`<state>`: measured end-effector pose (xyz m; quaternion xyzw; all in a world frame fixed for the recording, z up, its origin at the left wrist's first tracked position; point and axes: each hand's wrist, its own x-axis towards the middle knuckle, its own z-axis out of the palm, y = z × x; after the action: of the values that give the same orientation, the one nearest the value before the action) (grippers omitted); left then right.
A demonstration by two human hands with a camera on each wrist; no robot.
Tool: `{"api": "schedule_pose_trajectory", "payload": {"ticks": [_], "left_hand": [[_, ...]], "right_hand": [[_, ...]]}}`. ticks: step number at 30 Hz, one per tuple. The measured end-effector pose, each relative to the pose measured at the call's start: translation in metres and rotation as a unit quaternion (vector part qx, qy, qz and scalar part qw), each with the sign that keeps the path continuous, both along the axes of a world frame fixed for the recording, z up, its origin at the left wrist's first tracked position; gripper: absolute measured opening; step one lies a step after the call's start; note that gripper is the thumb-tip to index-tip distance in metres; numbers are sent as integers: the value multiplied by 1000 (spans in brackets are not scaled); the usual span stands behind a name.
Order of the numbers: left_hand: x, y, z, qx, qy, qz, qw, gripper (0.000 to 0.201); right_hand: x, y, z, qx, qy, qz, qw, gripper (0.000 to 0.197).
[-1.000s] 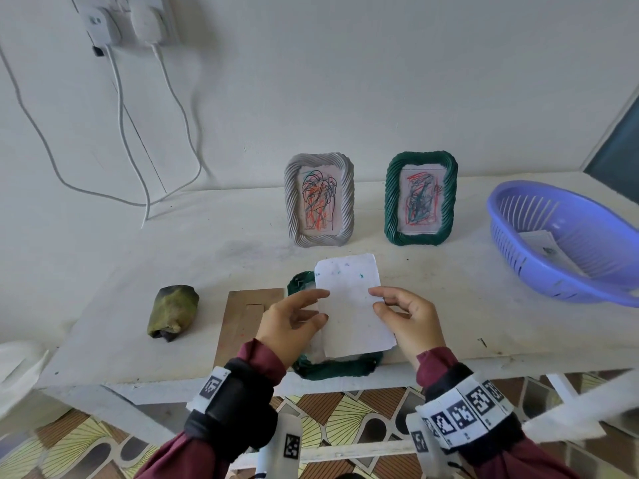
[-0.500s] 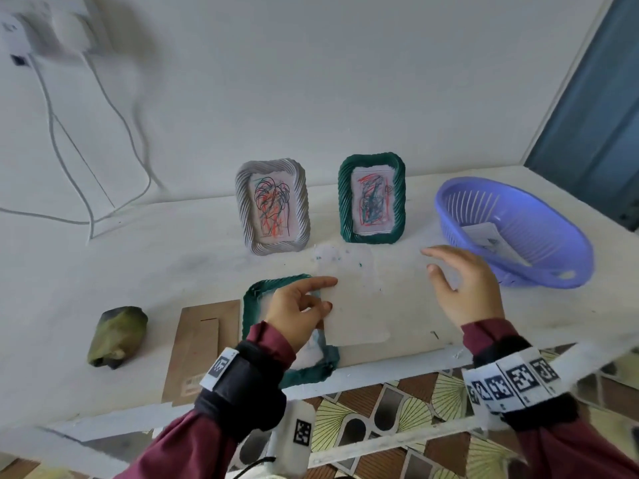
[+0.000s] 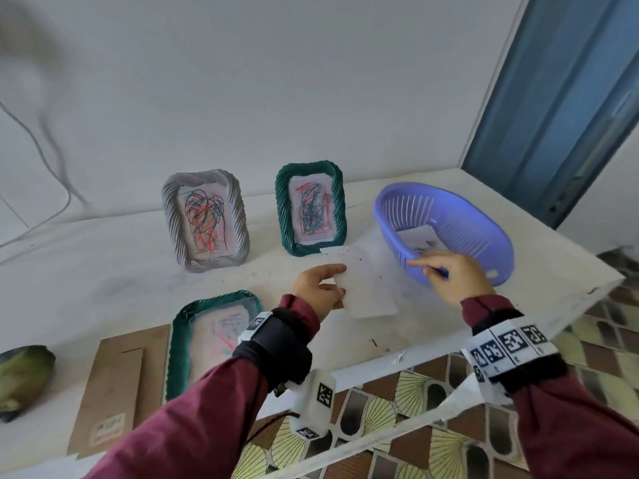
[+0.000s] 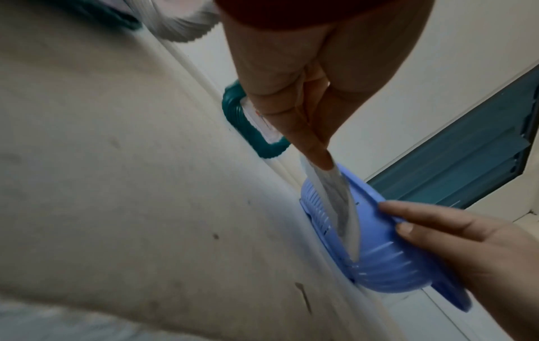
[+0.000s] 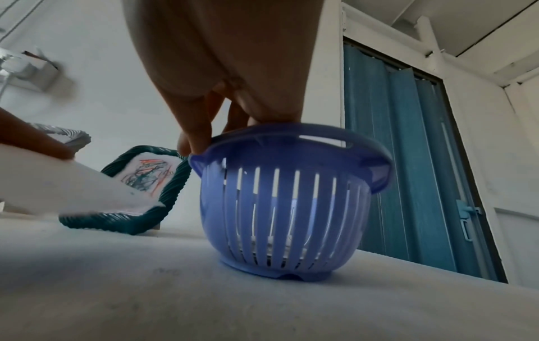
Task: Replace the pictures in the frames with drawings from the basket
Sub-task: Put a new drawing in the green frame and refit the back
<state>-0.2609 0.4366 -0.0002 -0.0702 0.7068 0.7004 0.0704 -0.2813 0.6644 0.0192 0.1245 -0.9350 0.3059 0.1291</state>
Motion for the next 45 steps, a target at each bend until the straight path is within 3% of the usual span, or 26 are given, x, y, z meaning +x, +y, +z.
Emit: {"api": "schedule_pose_trajectory", "payload": {"ticks": [6,12,20,31,35,40,42,45], "left_hand": [[-26,41,-3,25,-45,-11,999,42],[-50,71,-13,-2,-57,-29,998,43],[-70,91,-28,-35,-52,-29,998,44],[-72,88,-29,-110,-27,-63,992,55],[-70,84,-25,-76,-33,-38,996,58],[-67,73,-21,-206,77,30,975,49],[-69,70,-15,-185,151,59,969,46],[-71,67,-2,-169,220,19,961,49]], "right_hand": [[0,15,12,-60,5,9,998,31],[7,26,29,-115,40,18,992,29],[18,27,17,-116,5,63,991,30],[25,19,-2,-69,-25,60,995,31],[24,19,-1,-67,-43,57,995,31],[24,22,5,-53,-78,70,993,29],[26,21,15,-59,-97,85,990,26],[21,23,47,-70,-144,101,982,23]]}}
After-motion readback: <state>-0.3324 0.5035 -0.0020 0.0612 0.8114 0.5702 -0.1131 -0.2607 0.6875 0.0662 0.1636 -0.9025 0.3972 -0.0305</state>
